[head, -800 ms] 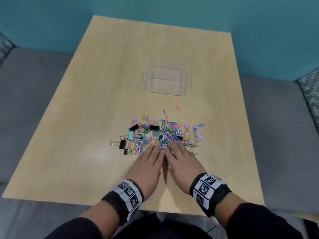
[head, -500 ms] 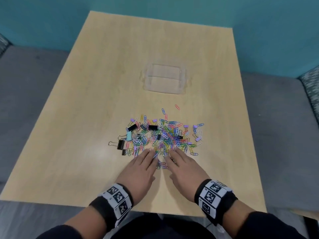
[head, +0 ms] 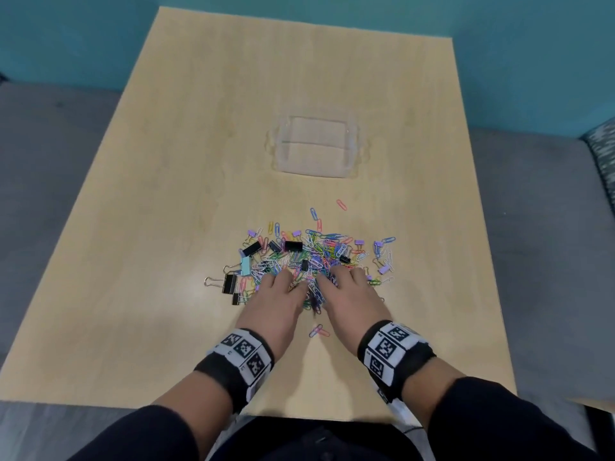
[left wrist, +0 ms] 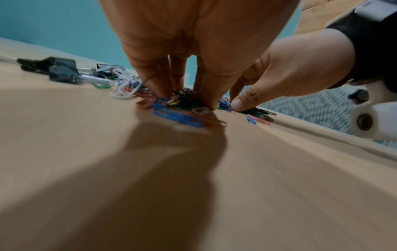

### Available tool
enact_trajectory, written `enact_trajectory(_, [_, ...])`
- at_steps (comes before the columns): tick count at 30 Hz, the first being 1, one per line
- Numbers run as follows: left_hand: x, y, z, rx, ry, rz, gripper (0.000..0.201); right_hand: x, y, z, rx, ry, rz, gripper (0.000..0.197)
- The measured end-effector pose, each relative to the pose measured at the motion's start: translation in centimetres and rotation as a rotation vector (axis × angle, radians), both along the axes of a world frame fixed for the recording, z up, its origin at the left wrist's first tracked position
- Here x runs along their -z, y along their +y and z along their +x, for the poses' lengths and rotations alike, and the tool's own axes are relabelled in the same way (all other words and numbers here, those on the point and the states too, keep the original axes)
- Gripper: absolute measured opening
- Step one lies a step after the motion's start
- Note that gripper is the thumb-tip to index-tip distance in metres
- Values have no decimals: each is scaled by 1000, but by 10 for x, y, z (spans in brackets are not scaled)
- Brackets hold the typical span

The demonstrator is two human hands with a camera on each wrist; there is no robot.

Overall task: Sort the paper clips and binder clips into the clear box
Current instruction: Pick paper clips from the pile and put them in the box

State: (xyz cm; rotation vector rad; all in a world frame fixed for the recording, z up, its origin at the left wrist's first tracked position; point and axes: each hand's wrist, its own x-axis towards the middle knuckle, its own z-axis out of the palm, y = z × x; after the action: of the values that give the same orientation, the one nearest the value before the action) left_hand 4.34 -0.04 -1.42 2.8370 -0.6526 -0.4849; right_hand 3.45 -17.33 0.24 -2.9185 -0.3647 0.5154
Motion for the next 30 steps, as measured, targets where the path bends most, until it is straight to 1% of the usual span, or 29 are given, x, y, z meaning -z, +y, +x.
enact_trajectory(3, [2,1,7,9,-16,-26,40,0,-3,5,-28,32,13,44])
enact_trajectory(5, [2,3,11,16,-15,-30,34,-1,-4,8,-44,62,21,41])
enact_trajectory(9, [-3,5,16,30,15,-60,36,-9,-5,14,-50,103,57,37])
enact_trajectory(12, [-5,5,19,34,24,-93,37,-14,-6,18,-52,125,80,37])
enact_trajectory(16, [-7,6,23,32,48,-134,41,-8,-10,21,-71,168,118,38])
enact_trajectory(18, [-10,6,24,18,71,-168,37,-9,-12,23,-32,170,160,38])
enact_trajectory(19, [-11,7,24,4,83,-186,31,-10,-13,24,0,171,184,33])
enact_trajectory(20, [-13,7,25,-24,93,-212,25,-12,-14,26,25,180,198,25])
enact_trajectory(21, [-15,8,26,-62,107,-244,19,-16,-16,28,41,230,212,17])
enact_trajectory(22, [-17,8,28,-99,123,-276,14,-20,-18,30,52,279,237,14])
enact_trajectory(25, [-30,12,33,-188,244,-356,9,-31,-28,38,80,407,338,16])
enact_trajectory(27, [-40,17,41,-251,309,-414,10,-38,-34,45,101,470,400,17])
enact_trajectory(29, [-52,21,55,-342,417,-502,12,-48,-38,57,219,543,527,18])
enact_trajectory(30, [-59,21,64,-405,491,-587,12,-55,-39,66,280,567,596,19])
